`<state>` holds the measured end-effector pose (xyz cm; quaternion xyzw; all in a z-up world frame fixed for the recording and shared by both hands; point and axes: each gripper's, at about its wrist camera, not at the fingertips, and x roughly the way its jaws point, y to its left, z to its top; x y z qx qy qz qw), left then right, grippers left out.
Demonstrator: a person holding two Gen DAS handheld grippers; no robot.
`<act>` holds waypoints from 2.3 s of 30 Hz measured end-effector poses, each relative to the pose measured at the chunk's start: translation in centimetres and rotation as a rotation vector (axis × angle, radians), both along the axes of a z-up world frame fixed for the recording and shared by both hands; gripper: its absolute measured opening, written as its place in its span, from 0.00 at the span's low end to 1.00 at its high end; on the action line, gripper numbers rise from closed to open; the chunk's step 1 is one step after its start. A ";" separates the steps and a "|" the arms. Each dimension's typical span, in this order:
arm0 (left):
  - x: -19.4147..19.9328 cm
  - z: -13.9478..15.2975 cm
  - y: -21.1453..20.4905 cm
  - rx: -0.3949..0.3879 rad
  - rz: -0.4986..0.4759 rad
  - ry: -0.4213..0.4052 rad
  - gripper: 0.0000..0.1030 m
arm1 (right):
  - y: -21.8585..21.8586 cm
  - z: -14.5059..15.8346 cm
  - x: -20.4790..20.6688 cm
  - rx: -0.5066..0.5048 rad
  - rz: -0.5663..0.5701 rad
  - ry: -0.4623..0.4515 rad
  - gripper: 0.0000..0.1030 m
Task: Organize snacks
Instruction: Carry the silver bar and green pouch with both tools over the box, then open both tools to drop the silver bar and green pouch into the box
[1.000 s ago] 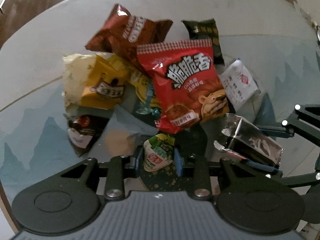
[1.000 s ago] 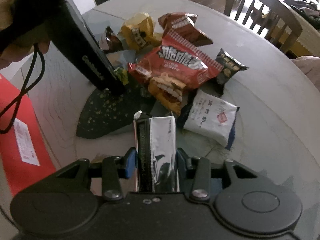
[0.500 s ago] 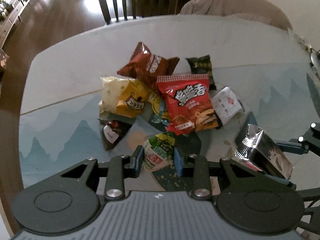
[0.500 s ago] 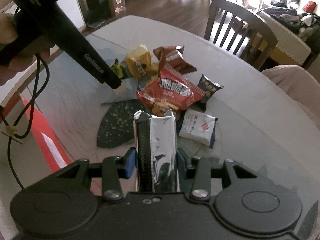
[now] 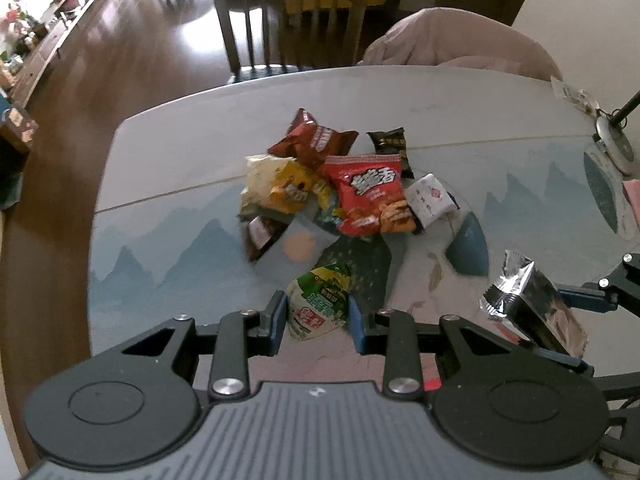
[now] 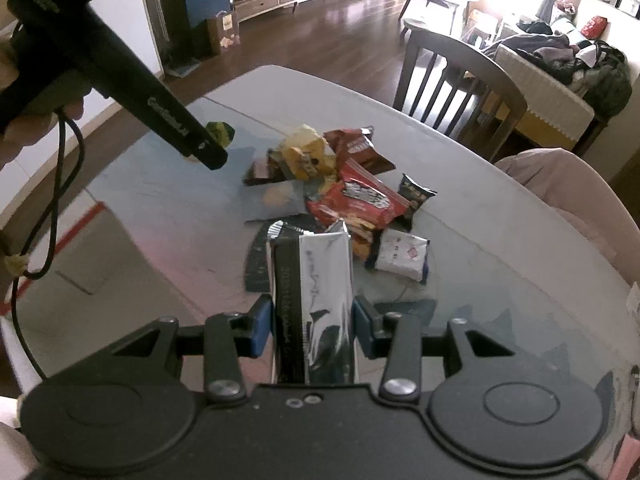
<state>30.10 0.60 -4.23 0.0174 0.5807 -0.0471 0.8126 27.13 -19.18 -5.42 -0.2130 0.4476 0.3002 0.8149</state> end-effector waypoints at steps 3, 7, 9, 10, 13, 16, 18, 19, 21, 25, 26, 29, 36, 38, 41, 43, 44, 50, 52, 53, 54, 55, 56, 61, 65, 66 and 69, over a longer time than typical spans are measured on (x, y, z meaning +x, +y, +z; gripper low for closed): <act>-1.9 1.1 0.5 0.007 0.008 -0.008 0.31 | 0.3 0.9 -1.7 0.017 0.004 0.004 0.41; -4.6 1.8 0.9 0.018 0.017 0.002 0.31 | 1.1 1.6 -4.1 0.029 0.008 0.015 0.41; -6.1 2.0 0.9 0.025 0.017 0.002 0.31 | 1.5 1.8 -5.2 0.029 0.008 0.017 0.41; -6.9 2.1 1.0 0.025 0.017 0.004 0.31 | 1.7 1.9 -5.8 0.030 0.008 0.018 0.41; -9.2 2.2 1.2 0.015 0.021 0.006 0.31 | 2.0 2.0 -7.5 0.042 0.000 0.025 0.41; -11.4 2.2 1.3 0.008 0.018 0.008 0.31 | 2.3 1.8 -8.9 0.060 -0.019 0.039 0.41; -12.6 2.0 1.4 0.001 0.022 0.017 0.31 | 2.5 1.5 -9.8 0.067 -0.032 0.055 0.41; -13.2 1.9 1.5 0.001 0.024 0.020 0.31 | 2.6 1.3 -10.3 0.072 -0.039 0.066 0.41; -14.3 1.5 1.6 0.002 0.024 0.030 0.31 | 2.9 0.9 -11.2 0.079 -0.046 0.084 0.41; -16.3 0.4 2.0 0.001 0.038 0.056 0.31 | 3.4 0.2 -12.6 0.096 -0.063 0.112 0.41; -16.8 0.1 2.1 0.003 0.039 0.063 0.31 | 3.5 0.0 -13.0 0.097 -0.066 0.120 0.41; -17.8 -0.7 2.5 0.010 0.049 0.078 0.31 | 3.9 -0.8 -13.9 0.097 -0.071 0.140 0.41; -19.6 -2.7 2.9 0.004 0.052 0.118 0.31 | 4.9 -2.9 -15.5 0.072 -0.082 0.177 0.41; -20.0 -3.5 2.8 0.004 0.050 0.128 0.31 | 5.1 -3.6 -15.8 0.061 -0.085 0.185 0.41; -20.3 -4.6 2.7 0.007 0.048 0.144 0.31 | 5.4 -4.8 -15.9 0.044 -0.098 0.203 0.41; -20.5 -5.5 2.7 0.009 0.050 0.153 0.31 | 5.5 -5.6 -16.0 0.035 -0.107 0.214 0.41; -20.7 -6.0 2.6 0.018 0.050 0.156 0.31 | 5.6 -6.1 -16.0 0.030 -0.113 0.220 0.41; -21.0 -8.0 2.1 0.037 0.042 0.175 0.31 | 5.7 -8.1 -16.3 0.004 -0.135 0.236 0.41; -21.0 -8.7 1.9 0.041 0.037 0.180 0.31 | 5.7 -8.7 -16.2 0.000 -0.146 0.244 0.41; -21.0 -9.0 1.8 0.044 0.036 0.182 0.31 | 5.8 -9.0 -16.2 -0.003 -0.154 0.246 0.41; -21.0 -9.3 1.7 0.045 0.037 0.187 0.31 | 5.8 -9.4 -16.1 -0.005 -0.162 0.248 0.41; -21.1 -9.6 1.6 0.044 0.035 0.190 0.31 | 5.9 -9.7 -16.1 -0.008 -0.166 0.250 0.41; -21.1 -9.8 1.5 0.045 0.032 0.191 0.31 | 5.9 -10.1 -16.1 -0.013 -0.170 0.250 0.41; -21.3 -11.3 1.2 0.052 0.027 0.215 0.31 | 6.1 -11.4 -16.0 -0.044 -0.178 0.253 0.40; -21.2 -12.3 1.1 0.064 0.030 0.236 0.31 | 6.2 -12.2 -15.7 -0.069 -0.196 0.245 0.41; -21.3 -12.4 1.0 0.066 0.030 0.239 0.32 | 6.2 -12.4 -15.7 -0.072 -0.200 0.249 0.41; -21.4 -12.7 0.8 0.069 0.026 0.247 0.32 | 6.3 -12.5 -15.7 -0.075 -0.198 0.251 0.41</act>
